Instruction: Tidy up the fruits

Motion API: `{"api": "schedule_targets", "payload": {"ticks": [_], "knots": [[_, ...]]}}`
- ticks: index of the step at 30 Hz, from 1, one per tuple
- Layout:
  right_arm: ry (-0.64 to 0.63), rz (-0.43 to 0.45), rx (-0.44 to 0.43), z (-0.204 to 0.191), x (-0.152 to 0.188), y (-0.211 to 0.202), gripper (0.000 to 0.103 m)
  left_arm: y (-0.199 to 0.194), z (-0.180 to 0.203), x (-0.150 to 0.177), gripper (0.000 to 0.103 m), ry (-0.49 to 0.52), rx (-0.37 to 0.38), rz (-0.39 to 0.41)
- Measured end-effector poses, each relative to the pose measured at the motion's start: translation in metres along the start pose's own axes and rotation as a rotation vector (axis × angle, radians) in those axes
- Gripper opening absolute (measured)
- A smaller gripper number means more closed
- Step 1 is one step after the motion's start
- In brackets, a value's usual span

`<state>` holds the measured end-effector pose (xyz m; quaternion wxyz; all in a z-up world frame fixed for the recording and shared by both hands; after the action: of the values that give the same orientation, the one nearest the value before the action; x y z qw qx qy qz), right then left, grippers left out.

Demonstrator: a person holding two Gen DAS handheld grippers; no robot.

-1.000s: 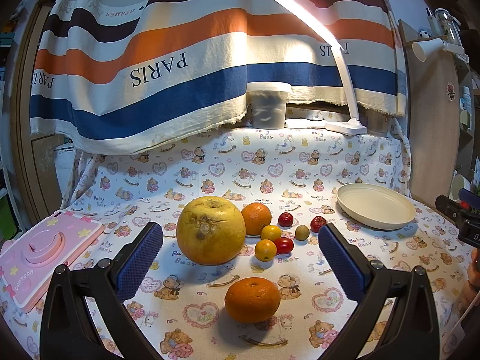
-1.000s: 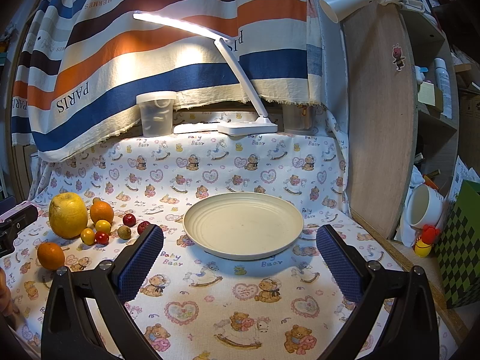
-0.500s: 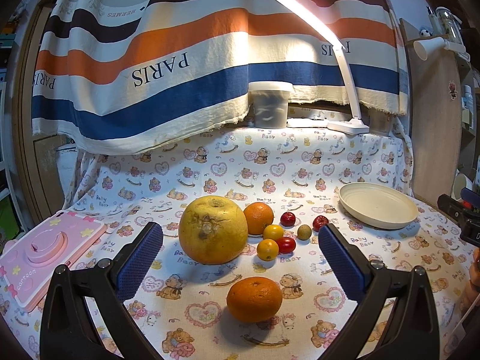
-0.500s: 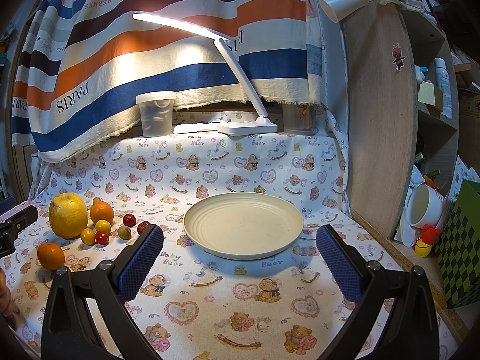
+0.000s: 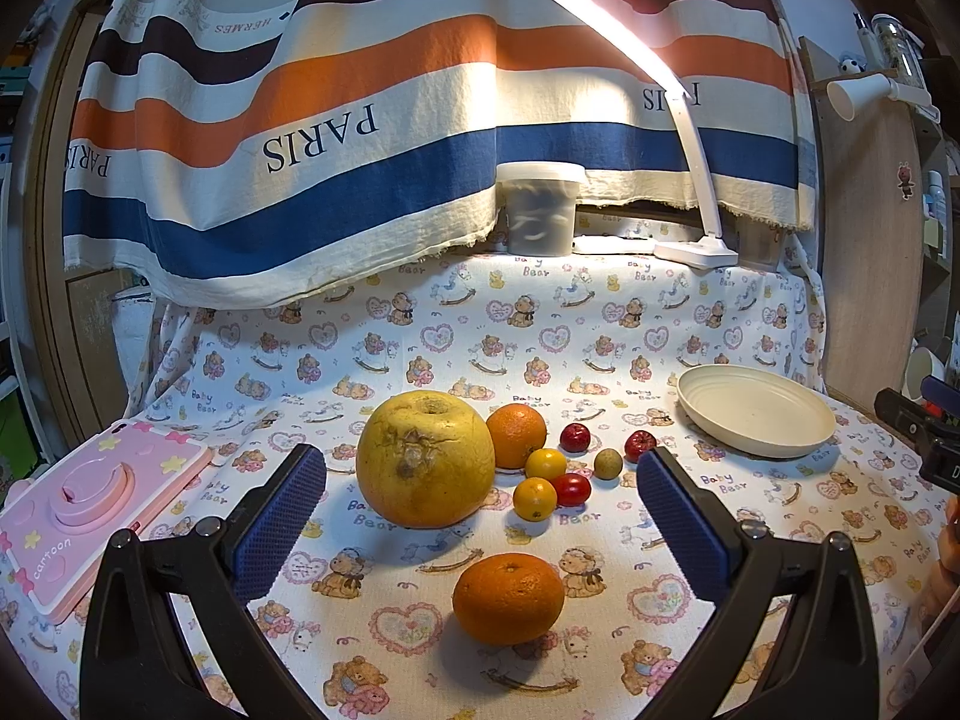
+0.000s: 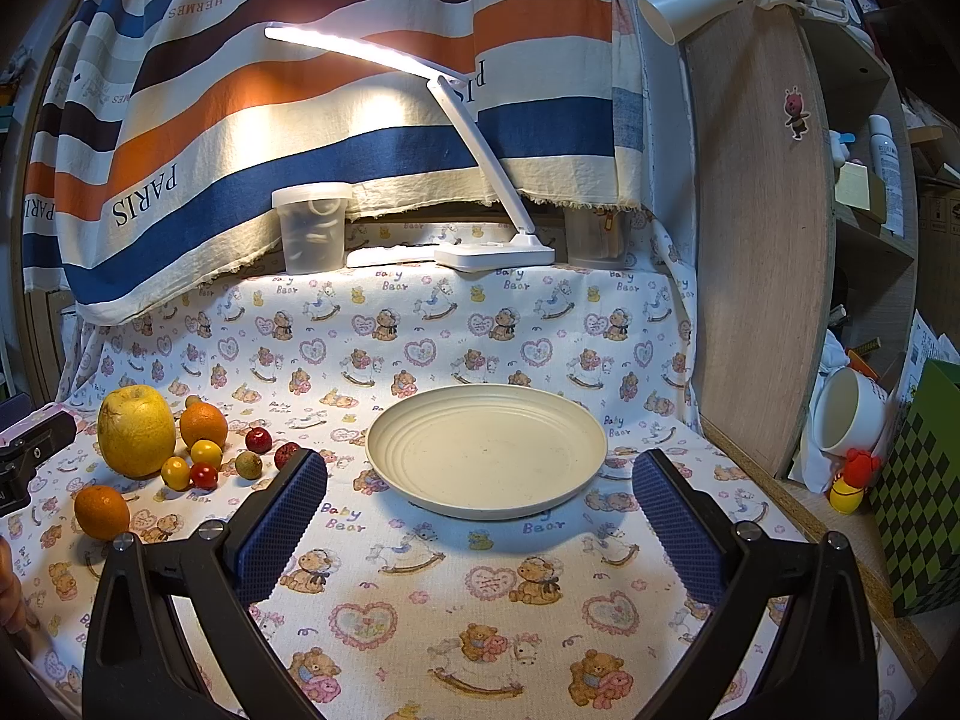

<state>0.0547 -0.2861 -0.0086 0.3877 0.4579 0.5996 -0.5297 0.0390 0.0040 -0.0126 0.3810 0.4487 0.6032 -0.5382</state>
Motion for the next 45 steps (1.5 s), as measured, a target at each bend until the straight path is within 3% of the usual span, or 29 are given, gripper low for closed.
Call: {"api": "schedule_targets", "payload": {"ticks": [45], "knots": [[0.003, 0.001, 0.005, 0.0037, -0.0001, 0.0004, 0.103, 0.0014, -0.0054, 0.001, 0.103, -0.001, -0.001, -0.001]]}}
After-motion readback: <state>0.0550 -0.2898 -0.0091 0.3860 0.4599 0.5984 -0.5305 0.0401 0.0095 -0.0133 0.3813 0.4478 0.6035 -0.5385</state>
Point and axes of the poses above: each gripper's, at about its wrist camera, not at the fingertips, and y roughly the way its jaws point, z to its right, x to its underside, the point moved 4 cm from there along y, roughly the way its jaws point, and after that the axes turned 8 degrees about y, right-handed, at the moved point
